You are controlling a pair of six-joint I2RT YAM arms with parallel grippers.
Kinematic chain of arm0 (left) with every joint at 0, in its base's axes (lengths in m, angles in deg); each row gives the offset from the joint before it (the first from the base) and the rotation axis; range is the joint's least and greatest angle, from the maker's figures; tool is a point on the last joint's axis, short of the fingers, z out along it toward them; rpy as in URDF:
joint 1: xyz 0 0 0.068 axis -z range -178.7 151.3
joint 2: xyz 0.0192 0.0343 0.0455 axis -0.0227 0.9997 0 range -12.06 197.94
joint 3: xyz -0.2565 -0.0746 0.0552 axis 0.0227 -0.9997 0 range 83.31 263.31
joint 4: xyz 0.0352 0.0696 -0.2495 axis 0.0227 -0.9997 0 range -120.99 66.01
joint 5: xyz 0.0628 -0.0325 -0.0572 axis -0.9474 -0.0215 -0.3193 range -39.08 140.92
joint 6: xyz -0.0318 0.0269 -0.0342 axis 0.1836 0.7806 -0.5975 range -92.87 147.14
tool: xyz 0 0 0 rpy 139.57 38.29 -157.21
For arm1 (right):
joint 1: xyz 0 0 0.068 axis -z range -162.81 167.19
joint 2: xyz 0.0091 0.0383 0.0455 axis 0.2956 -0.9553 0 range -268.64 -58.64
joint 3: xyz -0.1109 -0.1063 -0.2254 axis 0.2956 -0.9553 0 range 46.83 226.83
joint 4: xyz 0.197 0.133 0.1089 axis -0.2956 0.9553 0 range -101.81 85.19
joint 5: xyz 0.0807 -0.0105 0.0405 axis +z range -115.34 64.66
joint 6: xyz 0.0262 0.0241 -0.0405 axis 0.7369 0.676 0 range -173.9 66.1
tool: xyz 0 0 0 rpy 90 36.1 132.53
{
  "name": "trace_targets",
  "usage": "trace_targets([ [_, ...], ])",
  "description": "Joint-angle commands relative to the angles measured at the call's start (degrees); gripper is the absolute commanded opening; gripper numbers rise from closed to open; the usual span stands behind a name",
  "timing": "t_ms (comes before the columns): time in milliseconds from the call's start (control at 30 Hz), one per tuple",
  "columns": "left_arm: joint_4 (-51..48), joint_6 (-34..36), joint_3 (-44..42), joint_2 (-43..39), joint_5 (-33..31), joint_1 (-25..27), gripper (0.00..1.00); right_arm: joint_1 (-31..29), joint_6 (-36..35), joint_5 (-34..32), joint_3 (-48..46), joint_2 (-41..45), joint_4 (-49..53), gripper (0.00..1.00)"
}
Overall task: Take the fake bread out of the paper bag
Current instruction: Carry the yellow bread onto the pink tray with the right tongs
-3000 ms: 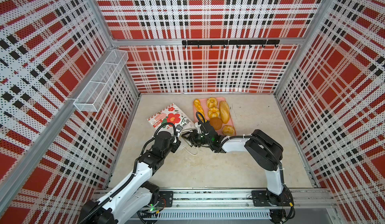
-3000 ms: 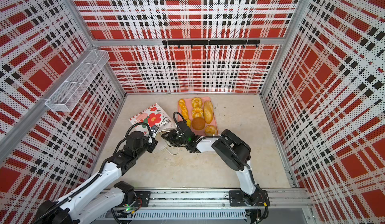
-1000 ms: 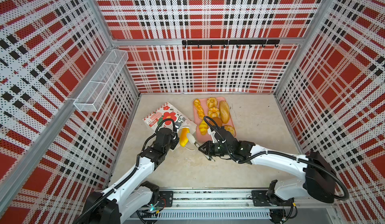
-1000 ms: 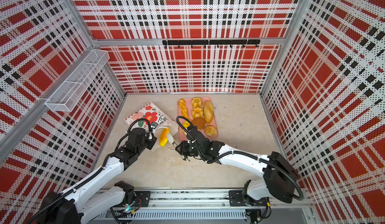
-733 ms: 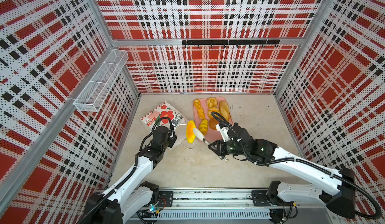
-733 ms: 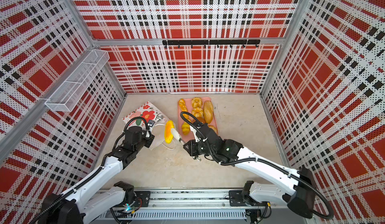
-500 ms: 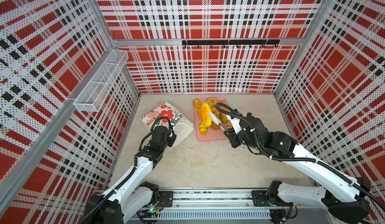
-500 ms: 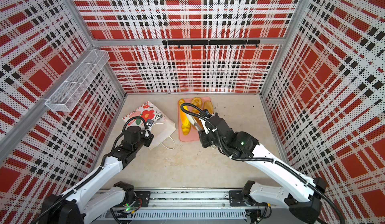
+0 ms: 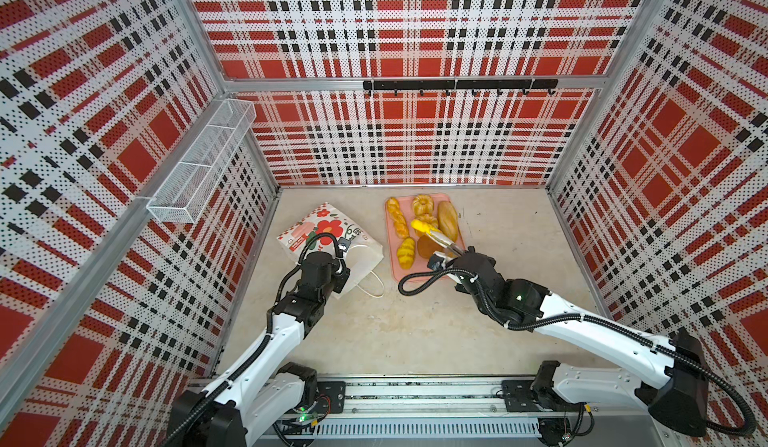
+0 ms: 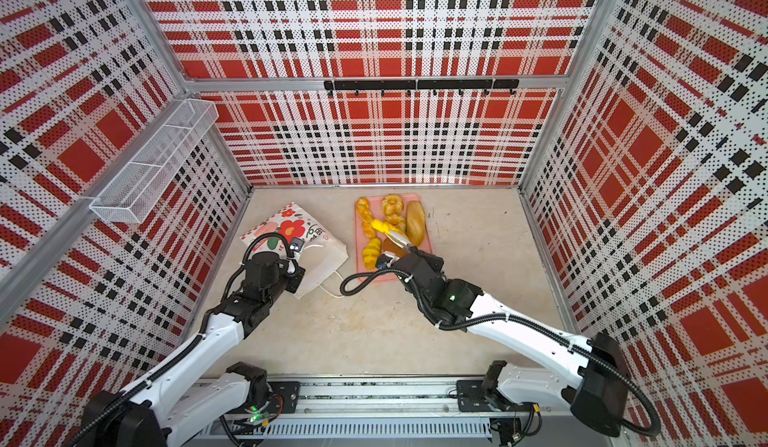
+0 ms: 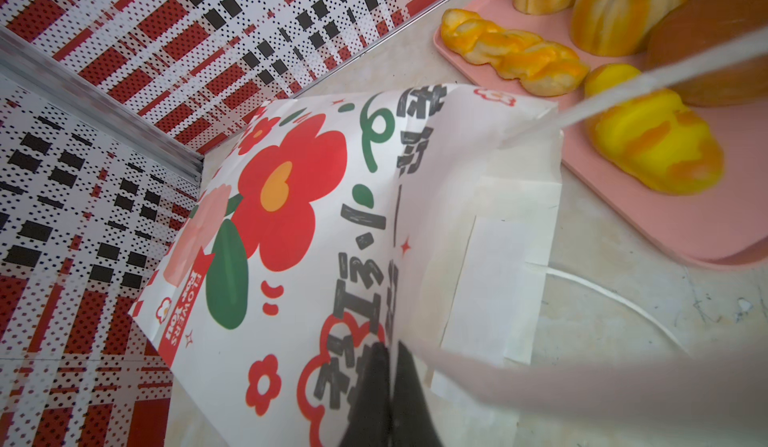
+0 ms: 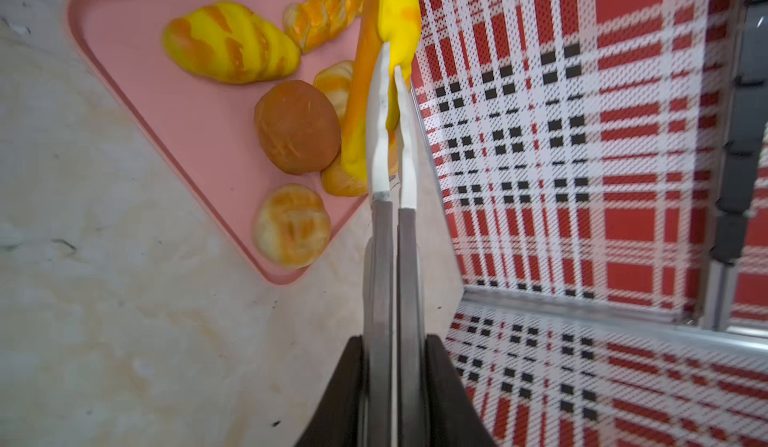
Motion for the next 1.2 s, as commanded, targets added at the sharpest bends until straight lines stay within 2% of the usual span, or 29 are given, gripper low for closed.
trace_targets([
  [0,0.5,-1.4,-0.2,-0.3,0.0,-0.4,0.00,-0.3,-17.0,0.2,-3.4,2.3,-12.8,0.00],
  [133,0.4,-1.5,-0.1,-0.6,0.2,-0.4,0.00,-0.3,-21.5,4.9,-8.9,3.3,-14.7,0.00],
  [267,0.2,-1.7,-0.1,-0.9,0.8,-0.4,0.00,-0.3,-22.1,6.1,-12.2,3.7,-19.7,0.00],
  [433,-0.1,-1.7,0.0,-1.0,0.9,-0.1,0.00,-0.1,-28.8,5.9,-16.9,3.0,-27.6,0.00],
  [733,-0.3,-1.7,-0.4,-2.4,1.0,0.1,0.00,1.6,-36.5,8.6,-21.4,1.2,-33.4,0.00],
  [1000,-0.4,-1.8,-0.1,-2.4,1.5,0.2,0.00,3.0,-36.6,11.1,-23.3,3.8,-28.2,0.00],
  [1167,-0.6,-1.9,-0.1,-2.5,1.7,0.4,0.00,2.9,-32.9,13.1,-22.0,3.3,-21.2,0.02],
])
